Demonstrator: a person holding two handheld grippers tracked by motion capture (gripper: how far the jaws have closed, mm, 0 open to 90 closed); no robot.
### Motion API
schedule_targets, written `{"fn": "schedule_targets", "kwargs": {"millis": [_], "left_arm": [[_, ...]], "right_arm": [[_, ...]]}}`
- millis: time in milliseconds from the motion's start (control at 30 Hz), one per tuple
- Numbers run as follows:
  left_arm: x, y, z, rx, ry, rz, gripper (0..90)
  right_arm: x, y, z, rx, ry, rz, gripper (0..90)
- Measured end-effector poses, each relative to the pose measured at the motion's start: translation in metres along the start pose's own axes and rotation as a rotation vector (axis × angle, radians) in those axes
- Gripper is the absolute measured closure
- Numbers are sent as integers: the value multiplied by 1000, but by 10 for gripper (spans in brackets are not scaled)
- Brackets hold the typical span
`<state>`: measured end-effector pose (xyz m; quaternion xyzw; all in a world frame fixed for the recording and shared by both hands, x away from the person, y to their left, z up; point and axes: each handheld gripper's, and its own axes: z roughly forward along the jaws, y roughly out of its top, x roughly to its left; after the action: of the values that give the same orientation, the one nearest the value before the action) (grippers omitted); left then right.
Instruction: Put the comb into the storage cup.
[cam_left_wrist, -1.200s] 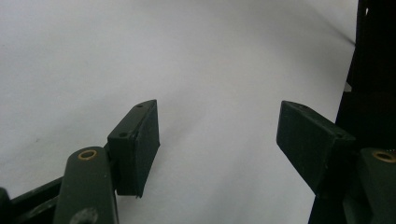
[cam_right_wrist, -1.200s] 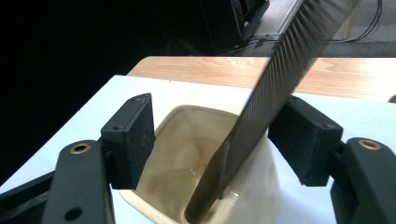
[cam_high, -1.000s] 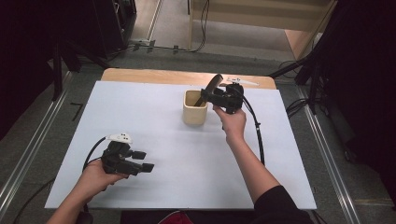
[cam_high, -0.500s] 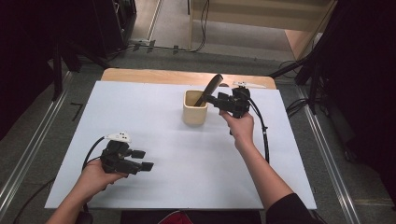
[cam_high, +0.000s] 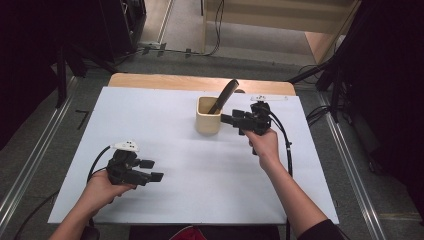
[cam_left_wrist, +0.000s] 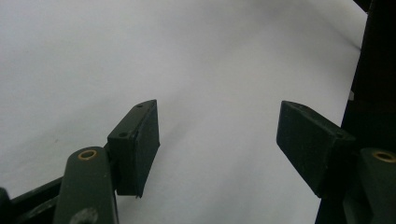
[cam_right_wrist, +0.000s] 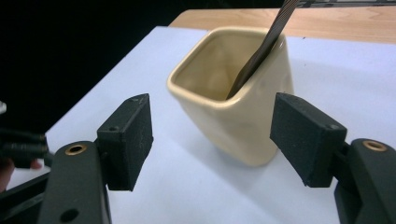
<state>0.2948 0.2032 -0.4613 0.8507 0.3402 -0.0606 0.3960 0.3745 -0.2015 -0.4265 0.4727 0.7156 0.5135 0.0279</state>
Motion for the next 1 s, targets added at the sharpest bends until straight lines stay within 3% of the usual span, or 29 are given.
{"fn": "schedule_targets", "kwargs": {"millis": [433,567,1000], "left_arm": [[1,0,-1,-18,15,-9,313],[1,0,-1,-22,18,-7,313],[3,0,-1,-24,32,-11,312]], "right_arm": [[12,-24,-13,75,28,-92,279],[13,-32,-16,87,48,-90,278],[15,-53,-23,100,38,-106,275]]}}
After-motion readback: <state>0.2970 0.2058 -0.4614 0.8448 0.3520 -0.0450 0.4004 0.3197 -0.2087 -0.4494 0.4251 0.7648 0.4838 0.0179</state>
